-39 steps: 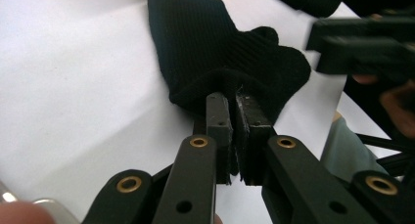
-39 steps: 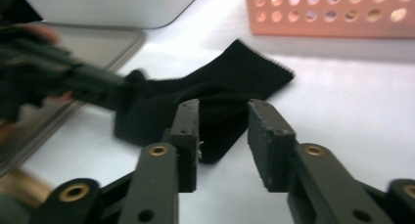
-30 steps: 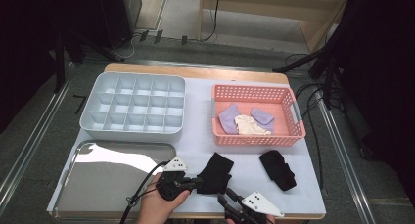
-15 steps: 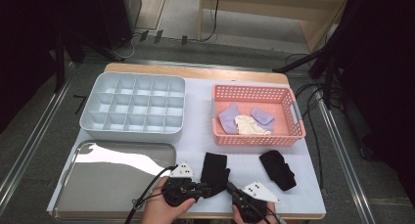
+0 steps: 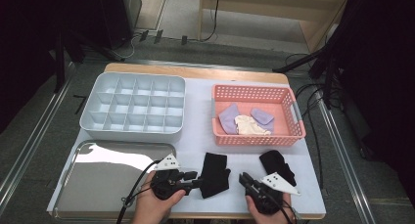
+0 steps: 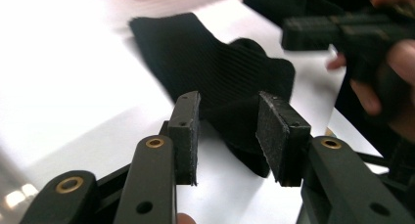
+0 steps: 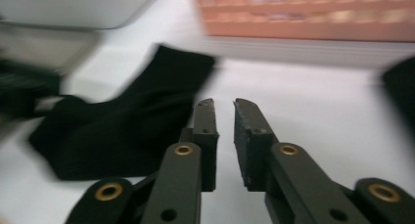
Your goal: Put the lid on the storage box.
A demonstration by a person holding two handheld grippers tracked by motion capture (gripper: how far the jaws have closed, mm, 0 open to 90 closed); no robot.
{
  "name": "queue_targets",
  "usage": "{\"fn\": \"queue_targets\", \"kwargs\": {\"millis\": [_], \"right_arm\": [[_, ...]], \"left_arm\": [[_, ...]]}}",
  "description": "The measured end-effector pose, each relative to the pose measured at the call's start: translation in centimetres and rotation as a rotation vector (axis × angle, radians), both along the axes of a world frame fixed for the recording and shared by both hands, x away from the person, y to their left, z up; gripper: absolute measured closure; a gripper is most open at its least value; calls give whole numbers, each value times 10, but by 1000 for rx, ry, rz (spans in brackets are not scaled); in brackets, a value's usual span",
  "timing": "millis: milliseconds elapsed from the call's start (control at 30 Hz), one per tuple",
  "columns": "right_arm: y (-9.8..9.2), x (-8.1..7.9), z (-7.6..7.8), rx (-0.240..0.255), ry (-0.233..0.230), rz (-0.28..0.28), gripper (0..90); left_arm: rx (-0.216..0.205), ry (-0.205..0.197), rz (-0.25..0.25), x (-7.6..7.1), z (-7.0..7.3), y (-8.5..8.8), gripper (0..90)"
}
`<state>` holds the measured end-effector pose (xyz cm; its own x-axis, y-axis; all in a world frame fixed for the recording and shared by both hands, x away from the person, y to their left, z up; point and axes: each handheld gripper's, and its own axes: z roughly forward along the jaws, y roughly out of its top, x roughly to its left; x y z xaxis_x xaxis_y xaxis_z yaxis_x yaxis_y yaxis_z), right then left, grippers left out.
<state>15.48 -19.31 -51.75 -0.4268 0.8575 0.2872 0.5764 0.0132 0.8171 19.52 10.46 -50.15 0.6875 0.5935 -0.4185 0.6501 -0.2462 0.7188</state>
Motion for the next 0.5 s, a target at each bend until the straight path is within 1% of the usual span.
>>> {"fn": "queue_targets", "kwargs": {"millis": [67,100,133,167,233,267,300,333,367,400,433,500], "right_arm": [[12,-10,-3,16,15,40,748],[17,-15,-6,16,20,57,718],[22,-20,-9,-1,17,66,685],[27,-23,-13,-28,20,62,655],[34,-25,-17,-72,17,42,624],[36,-24,-17,-75,1,43,625],[38,-23,-17,-70,-6,56,635],[40,-23,-17,-71,-13,67,695],[41,-22,-17,-86,-11,75,776],[43,-22,-18,-104,-9,74,842],[42,-22,-19,-112,-15,68,900],[37,-19,-17,-95,17,57,900]], "left_arm": [[0,-4,10,0,1,3,623],[-2,-4,12,1,2,5,626],[-8,-3,15,1,2,7,626],[-14,-2,26,1,2,8,626],[-22,-5,25,2,3,10,626],[-24,-2,27,2,3,10,626],[-23,-2,26,2,3,11,626],[-20,-4,24,2,3,11,626],[-20,-5,24,2,3,11,626],[-20,-5,24,2,3,10,626],[-21,-3,22,2,3,11,626],[-21,-1,23,2,2,11,626]]}}
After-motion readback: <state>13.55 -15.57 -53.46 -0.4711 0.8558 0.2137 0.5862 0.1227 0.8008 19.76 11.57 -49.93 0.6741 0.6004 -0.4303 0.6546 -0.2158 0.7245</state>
